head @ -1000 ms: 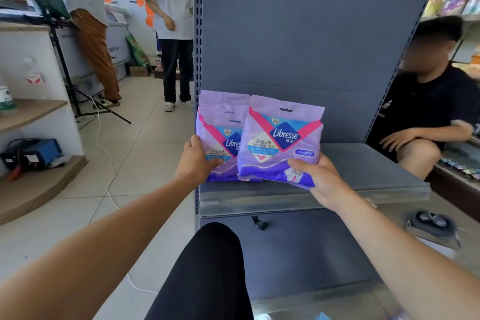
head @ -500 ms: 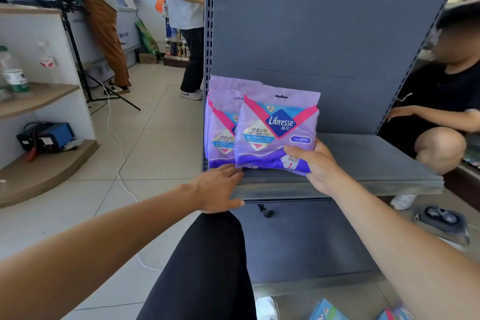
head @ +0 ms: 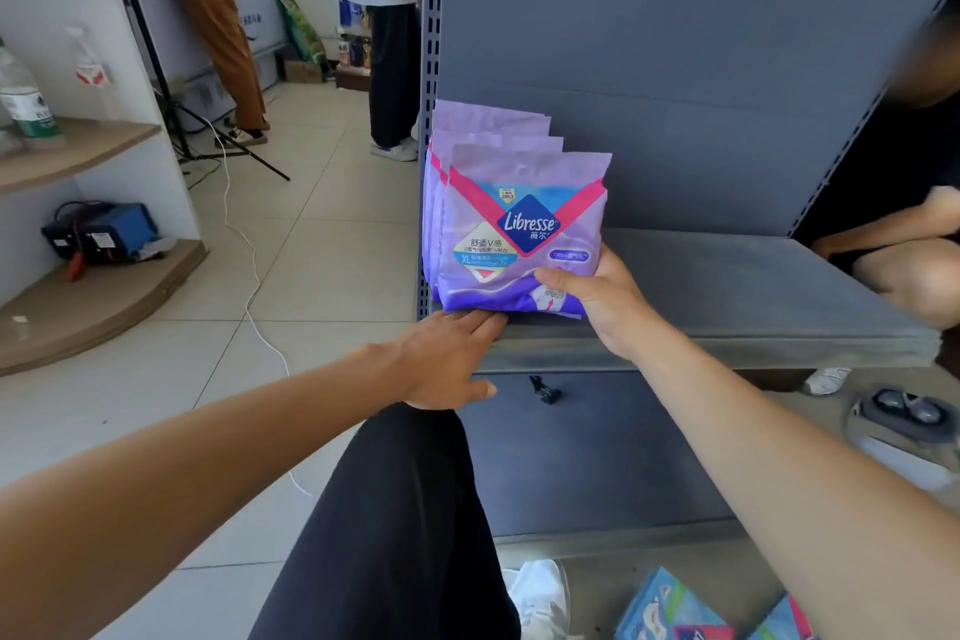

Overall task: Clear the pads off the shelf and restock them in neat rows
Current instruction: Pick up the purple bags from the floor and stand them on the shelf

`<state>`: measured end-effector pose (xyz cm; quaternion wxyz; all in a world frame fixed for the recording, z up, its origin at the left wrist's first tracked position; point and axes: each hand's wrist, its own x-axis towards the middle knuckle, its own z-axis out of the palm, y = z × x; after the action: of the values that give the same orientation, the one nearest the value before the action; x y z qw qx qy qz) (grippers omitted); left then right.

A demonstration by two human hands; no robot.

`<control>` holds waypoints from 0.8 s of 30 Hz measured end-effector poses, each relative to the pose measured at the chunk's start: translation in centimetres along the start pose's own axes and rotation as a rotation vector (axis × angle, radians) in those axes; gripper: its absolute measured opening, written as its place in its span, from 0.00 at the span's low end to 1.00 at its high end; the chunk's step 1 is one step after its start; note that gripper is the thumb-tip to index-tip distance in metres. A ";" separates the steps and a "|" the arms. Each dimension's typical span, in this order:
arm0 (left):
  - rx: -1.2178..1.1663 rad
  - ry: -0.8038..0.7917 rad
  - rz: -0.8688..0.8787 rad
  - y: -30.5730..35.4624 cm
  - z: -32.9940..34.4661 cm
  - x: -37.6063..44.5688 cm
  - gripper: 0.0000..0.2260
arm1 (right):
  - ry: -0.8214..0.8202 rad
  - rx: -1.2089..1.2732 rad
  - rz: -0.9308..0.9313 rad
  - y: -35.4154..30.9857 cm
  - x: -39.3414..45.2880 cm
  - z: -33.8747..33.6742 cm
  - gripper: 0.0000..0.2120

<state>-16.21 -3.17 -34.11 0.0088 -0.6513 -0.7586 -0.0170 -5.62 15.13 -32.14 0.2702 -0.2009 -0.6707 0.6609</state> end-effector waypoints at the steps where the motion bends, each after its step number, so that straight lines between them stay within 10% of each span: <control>1: 0.012 0.003 0.006 0.0 0.0 -0.1 0.37 | -0.002 -0.038 -0.011 0.0 0.1 0.1 0.24; 10: 0.150 0.097 0.078 0.5 0.1 -0.2 0.34 | 0.182 -0.493 -0.037 0.8 -0.4 0.5 0.33; 14: 0.159 0.079 0.079 0.5 0.0 -0.3 0.35 | 0.452 -1.064 -0.535 0.8 -1.3 0.6 0.45; 18: 0.167 0.078 0.081 0.3 0.0 -0.1 0.34 | 0.237 -1.508 -0.982 0.1 -0.8 1.5 0.30; 24: 0.232 0.044 0.058 0.3 -0.2 -0.2 0.32 | 0.124 -1.546 -0.886 0.1 -0.9 1.5 0.28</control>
<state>-15.89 -3.37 -33.96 0.1013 -0.6669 -0.7360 0.0567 -5.85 13.37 -32.28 0.3258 -0.0847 -0.9291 -0.1531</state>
